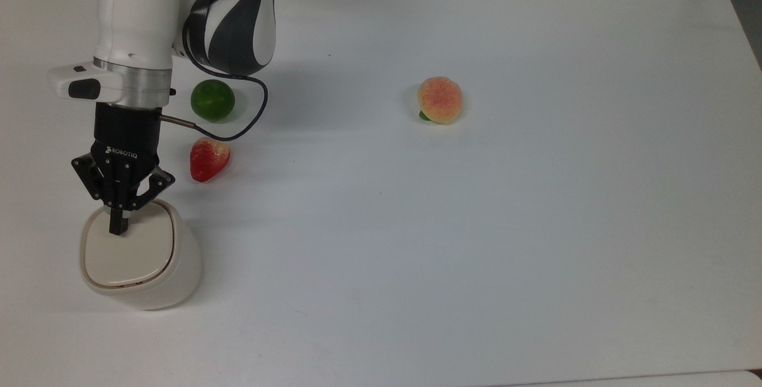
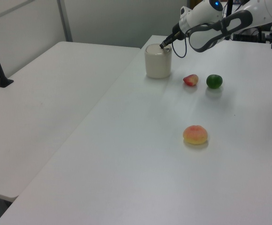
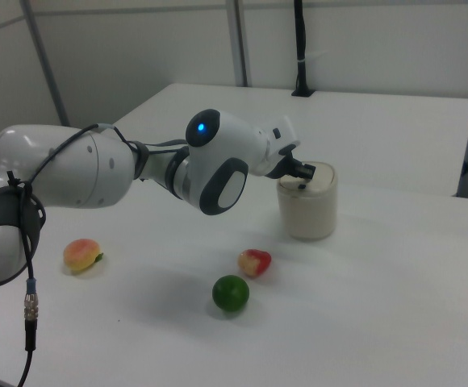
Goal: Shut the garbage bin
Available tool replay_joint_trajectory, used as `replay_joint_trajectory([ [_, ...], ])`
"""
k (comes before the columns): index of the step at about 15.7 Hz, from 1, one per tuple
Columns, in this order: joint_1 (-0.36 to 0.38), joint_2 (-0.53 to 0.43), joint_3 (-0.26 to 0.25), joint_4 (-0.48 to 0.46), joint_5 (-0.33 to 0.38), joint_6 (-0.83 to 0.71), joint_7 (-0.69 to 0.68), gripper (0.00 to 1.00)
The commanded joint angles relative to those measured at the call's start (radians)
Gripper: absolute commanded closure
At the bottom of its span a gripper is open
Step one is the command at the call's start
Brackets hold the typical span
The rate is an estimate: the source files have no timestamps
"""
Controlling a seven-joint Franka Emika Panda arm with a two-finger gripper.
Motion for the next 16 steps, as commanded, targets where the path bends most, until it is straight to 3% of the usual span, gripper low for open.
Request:
replay_joint_trajectory([
  [1,-0.006,-0.164,-0.003,-0.082,0.013,-0.191,-0.017,1.0],
  [4,-0.004,-0.27,-0.003,-0.08,0.014,-0.424,-0.016,1.0],
  [5,0.003,-0.302,-0.003,-0.077,0.016,-0.514,-0.011,0.92],
  [6,0.008,-0.339,-0.003,-0.077,0.017,-0.6,-0.006,0.69],
  [7,0.01,-0.374,-0.003,-0.076,0.017,-0.68,0.007,0.54],
  [8,0.013,-0.407,-0.001,-0.076,0.016,-0.761,0.021,0.23],
  [9,0.017,-0.44,0.005,-0.076,0.016,-0.849,0.021,0.0],
  [16,0.086,-0.609,0.011,-0.074,0.017,-1.217,0.047,0.0],
])
